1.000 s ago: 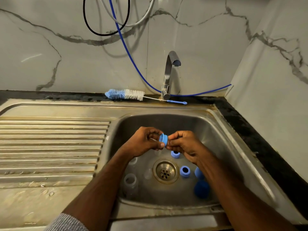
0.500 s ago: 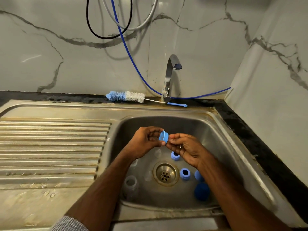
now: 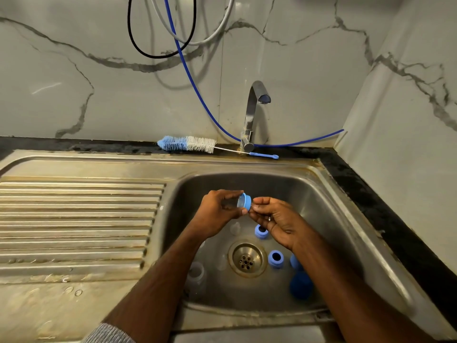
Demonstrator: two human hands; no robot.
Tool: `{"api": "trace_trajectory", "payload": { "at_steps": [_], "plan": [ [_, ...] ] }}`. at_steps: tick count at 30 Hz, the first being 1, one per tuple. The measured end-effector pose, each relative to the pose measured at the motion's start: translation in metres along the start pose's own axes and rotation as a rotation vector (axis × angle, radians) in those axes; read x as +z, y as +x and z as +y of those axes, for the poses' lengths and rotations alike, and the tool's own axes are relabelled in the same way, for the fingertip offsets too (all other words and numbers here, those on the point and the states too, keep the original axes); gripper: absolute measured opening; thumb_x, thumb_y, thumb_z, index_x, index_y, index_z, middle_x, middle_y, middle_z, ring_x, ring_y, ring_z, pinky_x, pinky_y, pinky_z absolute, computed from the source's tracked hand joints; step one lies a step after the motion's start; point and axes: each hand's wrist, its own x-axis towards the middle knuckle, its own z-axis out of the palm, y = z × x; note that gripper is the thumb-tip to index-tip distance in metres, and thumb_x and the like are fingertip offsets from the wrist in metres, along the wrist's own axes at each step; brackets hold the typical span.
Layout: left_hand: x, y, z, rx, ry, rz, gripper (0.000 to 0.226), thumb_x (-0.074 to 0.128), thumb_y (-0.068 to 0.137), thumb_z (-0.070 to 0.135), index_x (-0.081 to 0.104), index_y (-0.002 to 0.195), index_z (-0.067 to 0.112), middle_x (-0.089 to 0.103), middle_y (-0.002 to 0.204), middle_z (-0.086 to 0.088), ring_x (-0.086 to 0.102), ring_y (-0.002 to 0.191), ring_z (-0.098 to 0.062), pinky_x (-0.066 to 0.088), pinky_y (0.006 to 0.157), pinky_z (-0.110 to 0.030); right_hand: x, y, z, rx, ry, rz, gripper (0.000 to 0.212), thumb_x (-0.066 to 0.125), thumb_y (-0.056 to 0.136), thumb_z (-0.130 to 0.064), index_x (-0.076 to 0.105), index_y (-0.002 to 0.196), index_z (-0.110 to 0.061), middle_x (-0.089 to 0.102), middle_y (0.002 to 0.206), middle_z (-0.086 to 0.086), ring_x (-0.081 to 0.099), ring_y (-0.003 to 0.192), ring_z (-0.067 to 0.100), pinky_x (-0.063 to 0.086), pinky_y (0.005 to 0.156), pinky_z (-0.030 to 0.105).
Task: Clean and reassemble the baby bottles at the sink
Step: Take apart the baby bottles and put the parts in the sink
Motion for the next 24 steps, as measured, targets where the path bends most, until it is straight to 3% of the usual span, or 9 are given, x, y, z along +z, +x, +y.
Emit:
{"api": "trace_trajectory", "payload": {
  "at_steps": [2, 5, 8, 12, 16, 20, 22, 24],
  "plan": [
    [0.0, 0.0, 0.0, 0.015, 0.025, 0.004, 0.054, 0.084, 0.079, 0.015, 0.066, 0.13, 0.016, 0.071, 0.115, 0.005, 0.069, 0.098, 0.002, 0.057, 0.083, -0.015, -0.001, 0.001, 0.002, -0.026, -0.039, 0.0, 0.015, 0.063, 0.089, 0.008, 0.071, 0.098, -0.001, 0.077, 0.09, 0.014, 0.076, 0.081, 0.02, 0.059, 0.067, 0.024],
    [0.0, 0.0, -0.001, -0.008, -0.008, -0.011, 0.052, 0.084, 0.08, 0.013, 0.067, 0.129, 0.012, 0.073, 0.114, 0.0, 0.071, 0.098, -0.007, 0.06, 0.086, -0.024, -0.001, 0.0, 0.003, -0.034, -0.077, 0.01, 0.014, 0.066, 0.091, 0.002, 0.071, 0.103, -0.002, 0.076, 0.089, 0.014, 0.075, 0.077, 0.018, 0.059, 0.066, 0.025],
    [-0.001, -0.001, -0.001, -0.066, -0.117, 0.0, 0.042, 0.082, 0.081, 0.013, 0.07, 0.121, 0.009, 0.076, 0.103, -0.006, 0.075, 0.091, -0.017, 0.062, 0.08, -0.03, -0.001, 0.0, 0.002, -0.046, -0.145, 0.019, 0.011, 0.069, 0.091, -0.009, 0.073, 0.102, -0.007, 0.074, 0.088, 0.011, 0.071, 0.072, 0.015, 0.059, 0.065, 0.028],
    [-0.001, 0.0, -0.001, -0.1, -0.192, -0.009, 0.03, 0.083, 0.08, 0.012, 0.072, 0.107, 0.009, 0.077, 0.092, -0.008, 0.076, 0.086, -0.025, 0.063, 0.079, -0.036, 0.002, -0.004, -0.001, -0.027, -0.171, -0.021, 0.02, 0.07, 0.093, -0.026, 0.073, 0.108, -0.015, 0.076, 0.101, 0.011, 0.073, 0.087, 0.022, 0.059, 0.07, 0.034],
    [-0.001, -0.001, -0.002, -0.085, -0.124, -0.028, 0.029, 0.084, 0.078, 0.013, 0.072, 0.104, 0.011, 0.077, 0.093, -0.005, 0.076, 0.086, -0.02, 0.063, 0.077, -0.032, 0.001, -0.009, -0.002, -0.074, -0.227, -0.076, 0.029, 0.075, 0.088, -0.018, 0.068, 0.116, -0.016, 0.075, 0.107, 0.011, 0.074, 0.093, 0.025, 0.058, 0.07, 0.033],
    [-0.003, 0.0, -0.004, -0.089, 0.078, 0.007, 0.031, 0.089, 0.073, 0.015, 0.072, 0.099, 0.016, 0.075, 0.091, 0.0, 0.073, 0.086, -0.012, 0.061, 0.081, -0.029, -0.007, -0.009, -0.006, -0.138, -0.216, 0.004, 0.033, 0.076, 0.085, -0.008, 0.066, 0.116, -0.013, 0.074, 0.105, 0.011, 0.075, 0.088, 0.02, 0.06, 0.071, 0.032],
    [-0.005, 0.001, -0.006, -0.098, 0.187, 0.072, 0.031, 0.089, 0.072, 0.015, 0.073, 0.099, 0.017, 0.074, 0.091, 0.003, 0.07, 0.086, -0.01, 0.057, 0.081, -0.025, -0.017, -0.008, -0.009, -0.191, -0.375, 0.052, 0.034, 0.079, 0.082, -0.005, 0.067, 0.113, -0.011, 0.072, 0.106, 0.013, 0.072, 0.089, 0.02, 0.06, 0.079, 0.035],
    [-0.005, 0.001, -0.006, -0.111, 0.195, 0.102, 0.032, 0.088, 0.074, 0.013, 0.073, 0.102, 0.017, 0.073, 0.093, 0.003, 0.068, 0.087, -0.011, 0.053, 0.078, -0.022, -0.034, -0.009, -0.009, -0.24, -0.747, 0.034, 0.04, 0.084, 0.076, -0.004, 0.068, 0.112, -0.007, 0.071, 0.105, 0.012, 0.069, 0.094, 0.02, 0.059, 0.084, 0.034]
  ]
}}
